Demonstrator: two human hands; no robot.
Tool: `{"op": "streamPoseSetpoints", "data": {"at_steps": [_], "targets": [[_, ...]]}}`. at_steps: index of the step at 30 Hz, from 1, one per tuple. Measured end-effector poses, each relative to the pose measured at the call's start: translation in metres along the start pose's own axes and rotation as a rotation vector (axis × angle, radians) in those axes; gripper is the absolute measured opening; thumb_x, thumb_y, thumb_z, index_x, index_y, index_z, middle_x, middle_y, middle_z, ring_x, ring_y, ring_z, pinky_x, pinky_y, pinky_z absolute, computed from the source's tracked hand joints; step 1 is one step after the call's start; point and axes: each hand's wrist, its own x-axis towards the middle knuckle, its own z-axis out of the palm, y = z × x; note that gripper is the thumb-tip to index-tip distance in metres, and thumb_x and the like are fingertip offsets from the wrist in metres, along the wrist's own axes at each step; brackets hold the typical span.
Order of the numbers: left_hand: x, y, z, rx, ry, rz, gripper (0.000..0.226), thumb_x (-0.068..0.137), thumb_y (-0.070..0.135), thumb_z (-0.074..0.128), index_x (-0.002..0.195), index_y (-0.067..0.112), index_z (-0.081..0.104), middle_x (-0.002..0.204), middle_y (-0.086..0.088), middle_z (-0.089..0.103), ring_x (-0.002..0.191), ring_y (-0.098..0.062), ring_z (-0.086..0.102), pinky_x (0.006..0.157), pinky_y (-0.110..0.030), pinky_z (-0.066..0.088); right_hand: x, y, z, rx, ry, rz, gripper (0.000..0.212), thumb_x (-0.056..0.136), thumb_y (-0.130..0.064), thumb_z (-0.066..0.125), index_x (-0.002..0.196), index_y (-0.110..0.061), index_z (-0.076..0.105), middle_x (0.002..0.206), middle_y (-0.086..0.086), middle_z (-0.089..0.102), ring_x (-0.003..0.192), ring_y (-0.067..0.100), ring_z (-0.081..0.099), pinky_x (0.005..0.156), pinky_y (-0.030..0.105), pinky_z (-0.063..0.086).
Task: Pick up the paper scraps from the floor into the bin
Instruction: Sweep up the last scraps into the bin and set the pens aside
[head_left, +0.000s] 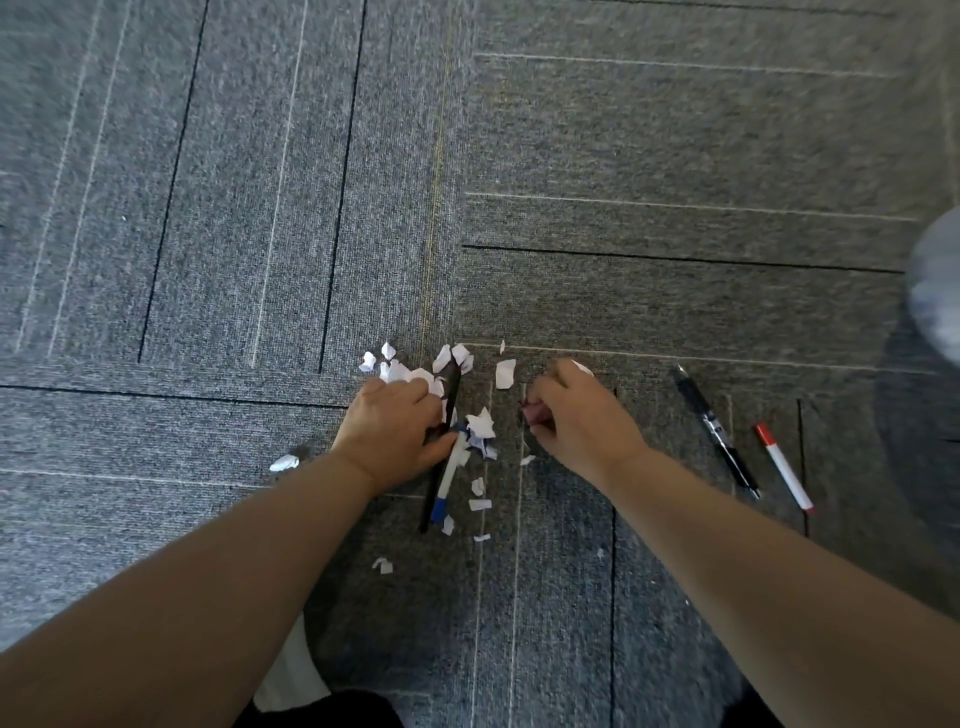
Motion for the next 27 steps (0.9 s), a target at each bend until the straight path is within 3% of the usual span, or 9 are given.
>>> {"op": "streamPoseSetpoints", "data": {"at_steps": [4, 9, 13, 17, 21, 24, 27], "targets": [[0.001, 0.009, -0.002, 0.048, -0.073, -0.071, 0.042, 0.088, 0.055, 0.037, 0.095, 0.021, 0.06, 0.092, 0.005, 0.057, 0.085, -0.013, 0.055, 0.087, -0.031, 0.039, -0.004, -0.003, -0.002, 0.022, -0.007, -0.056, 0.025, 0.081, -0.018, 0.067, 0.103, -0.011, 0.058, 0.106, 0.006, 0.049, 0.092, 0.021, 0.052, 0.077, 0.036, 0.053], [0.002, 0.01, -0.007, -0.03, -0.037, -0.198, 0.034, 0.087, 0.05, 0.042, 0.091, 0.021, 0.061, 0.091, 0.005, 0.06, 0.079, -0.015, 0.053, 0.084, -0.03, 0.039, -0.007, 0.022, -0.037, 0.047, 0.209, 0.037, 0.028, 0.076, -0.015, 0.069, 0.103, -0.01, 0.06, 0.106, 0.009, 0.051, 0.09, 0.013, 0.046, 0.085, 0.025, 0.044], [0.006, 0.006, -0.017, -0.162, 0.224, -0.149, 0.037, 0.079, 0.042, 0.041, 0.072, 0.011, 0.059, 0.069, -0.002, 0.058, 0.053, -0.019, 0.05, 0.067, -0.032, 0.046, -0.006, 0.059, -0.05, -0.003, 0.247, 0.163, 0.031, 0.077, -0.005, 0.067, 0.107, -0.007, 0.059, 0.111, 0.012, 0.052, 0.095, 0.026, 0.054, 0.077, 0.028, 0.047], [0.027, 0.018, -0.039, -0.378, 0.148, -0.203, 0.017, 0.093, 0.024, 0.045, 0.102, 0.011, 0.05, 0.074, -0.003, 0.06, 0.056, -0.018, 0.057, 0.05, -0.028, 0.05, -0.018, 0.066, -0.043, -0.011, 0.263, 0.209, 0.044, 0.079, -0.005, 0.065, 0.121, -0.008, 0.052, 0.127, 0.014, 0.047, 0.115, 0.03, 0.046, 0.088, 0.035, 0.045], [0.044, 0.035, -0.046, -0.3, 0.15, -0.18, 0.035, 0.095, 0.027, 0.04, 0.128, 0.016, 0.036, 0.073, -0.006, 0.064, 0.054, -0.023, 0.06, 0.05, -0.031, 0.052, -0.031, 0.069, -0.039, -0.005, 0.311, 0.096, 0.039, 0.073, 0.0, 0.067, 0.109, -0.01, 0.055, 0.116, 0.014, 0.053, 0.104, 0.031, 0.053, 0.081, 0.038, 0.051], [0.042, 0.045, -0.041, -0.298, 0.056, -0.197, 0.037, 0.094, 0.027, 0.042, 0.128, 0.015, 0.031, 0.078, -0.009, 0.066, 0.057, -0.025, 0.058, 0.047, -0.026, 0.043, -0.038, 0.074, -0.042, 0.009, 0.34, 0.08, 0.043, 0.071, 0.003, 0.068, 0.111, -0.007, 0.054, 0.114, 0.017, 0.055, 0.099, 0.034, 0.055, 0.078, 0.041, 0.052], [0.041, 0.054, -0.039, -0.358, -0.006, -0.239, 0.034, 0.092, 0.025, 0.044, 0.12, 0.011, 0.031, 0.087, -0.014, 0.067, 0.065, -0.03, 0.06, 0.056, -0.031, 0.045, -0.041, 0.081, -0.046, -0.008, 0.383, 0.087, 0.042, 0.073, 0.003, 0.067, 0.113, -0.001, 0.054, 0.113, 0.019, 0.056, 0.096, 0.036, 0.056, 0.077, 0.042, 0.051]]}}
